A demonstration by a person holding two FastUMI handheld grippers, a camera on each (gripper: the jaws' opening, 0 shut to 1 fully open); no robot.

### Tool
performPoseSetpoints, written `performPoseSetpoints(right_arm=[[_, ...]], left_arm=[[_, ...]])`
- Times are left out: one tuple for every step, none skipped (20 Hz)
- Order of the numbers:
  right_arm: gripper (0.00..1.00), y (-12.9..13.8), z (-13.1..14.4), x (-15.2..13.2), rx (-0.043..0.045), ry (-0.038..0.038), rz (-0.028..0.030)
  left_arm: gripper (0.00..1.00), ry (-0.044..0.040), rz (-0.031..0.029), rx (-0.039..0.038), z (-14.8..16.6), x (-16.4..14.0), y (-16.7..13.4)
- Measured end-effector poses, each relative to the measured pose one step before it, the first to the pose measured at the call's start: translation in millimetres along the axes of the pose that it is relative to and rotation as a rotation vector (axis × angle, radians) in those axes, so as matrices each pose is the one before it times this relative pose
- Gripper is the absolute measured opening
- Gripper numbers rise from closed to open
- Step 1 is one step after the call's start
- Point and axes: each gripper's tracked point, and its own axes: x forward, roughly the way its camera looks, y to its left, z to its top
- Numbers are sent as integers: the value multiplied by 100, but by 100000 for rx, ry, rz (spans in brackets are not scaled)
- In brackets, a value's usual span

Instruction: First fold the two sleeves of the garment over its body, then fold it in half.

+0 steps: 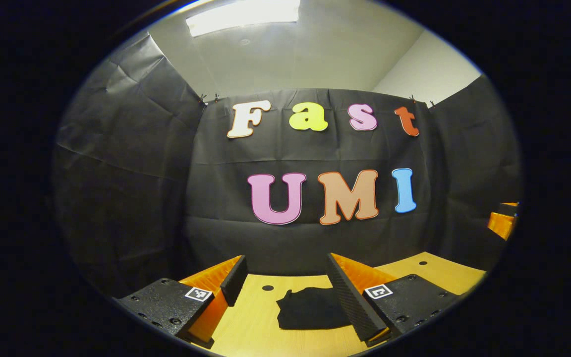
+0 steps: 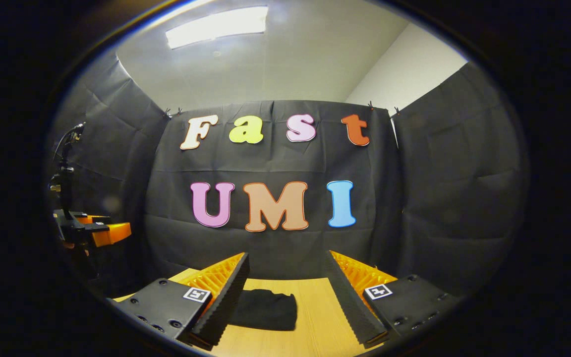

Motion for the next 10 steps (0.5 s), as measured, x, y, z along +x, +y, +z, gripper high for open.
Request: performPoseSetpoints(right_arm=[[96, -95, -286, 62, 179, 644, -48], [96, -399, -151, 145, -461, 225, -681], [96, -283, -71, 76, -559, -175, -526], [96, -95, -13, 74, -242, 15, -338], [96, -109, -88, 111, 242, 347, -161], [96, -3, 43, 150, 778, -215, -71], [96, -32, 91, 203, 869, -131, -86], [96, -120, 59, 208, 505, -126, -26], [96, -92, 164, 74, 25, -273, -256], [96, -116, 73, 76, -490, -159, -111]], left_arm=[[95, 907, -910, -246, -154, 113, -507], [95, 392, -668, 390, 44, 171, -383], [95, -401, -272, 454, 272, 228, -319], [99, -349, -319, 459, 302, 180, -236], [95, -650, -469, 355, 357, 89, -241], [95, -493, -459, 192, 241, 134, -186], [95, -323, -332, -75, 65, 79, -67], [99, 21, -472, -98, 110, 228, -138], [99, 528, -210, -6, -228, 326, -93], [99, 554, 152, -662, -84, 279, 94]])
